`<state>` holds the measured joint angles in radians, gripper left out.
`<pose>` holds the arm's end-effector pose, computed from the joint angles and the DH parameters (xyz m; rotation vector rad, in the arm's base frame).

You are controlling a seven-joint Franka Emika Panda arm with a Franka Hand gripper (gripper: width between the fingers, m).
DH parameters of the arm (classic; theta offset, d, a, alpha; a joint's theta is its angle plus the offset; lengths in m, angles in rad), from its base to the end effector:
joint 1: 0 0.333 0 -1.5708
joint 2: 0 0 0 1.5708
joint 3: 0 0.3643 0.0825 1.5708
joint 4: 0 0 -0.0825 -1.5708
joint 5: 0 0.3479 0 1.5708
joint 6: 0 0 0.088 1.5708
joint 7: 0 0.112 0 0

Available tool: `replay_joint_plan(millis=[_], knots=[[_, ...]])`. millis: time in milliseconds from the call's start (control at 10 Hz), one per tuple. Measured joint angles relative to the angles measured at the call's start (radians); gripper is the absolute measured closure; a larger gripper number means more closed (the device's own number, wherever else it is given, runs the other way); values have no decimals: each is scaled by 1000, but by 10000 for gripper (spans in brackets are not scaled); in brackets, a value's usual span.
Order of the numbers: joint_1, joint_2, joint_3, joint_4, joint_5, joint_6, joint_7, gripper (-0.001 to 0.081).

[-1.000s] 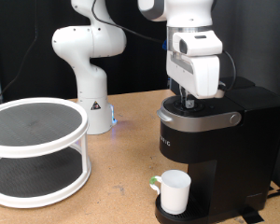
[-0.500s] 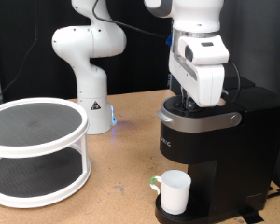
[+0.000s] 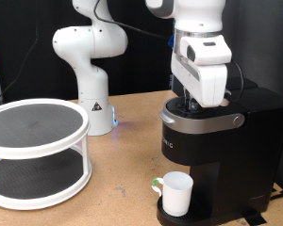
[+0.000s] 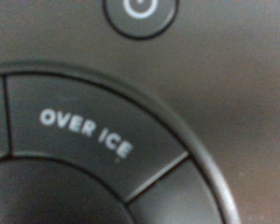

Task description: Make a cup of coffee with the keurig machine

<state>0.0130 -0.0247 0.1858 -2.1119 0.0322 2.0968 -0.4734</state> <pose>0.4955 0.1022 0.4878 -2.9533 -1.0052 -0.0192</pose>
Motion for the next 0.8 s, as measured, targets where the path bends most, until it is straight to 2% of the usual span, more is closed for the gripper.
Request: replay_joint_plan(millis=[200,300,600,800], knots=[[1,-25,1,-48,74,107,-30,804],[1,-39,2,-67,118,127,-64,804],[4,-84,2,-101,190,126,-117,804],[3,-122,-2,-105,212,106,-122,804]])
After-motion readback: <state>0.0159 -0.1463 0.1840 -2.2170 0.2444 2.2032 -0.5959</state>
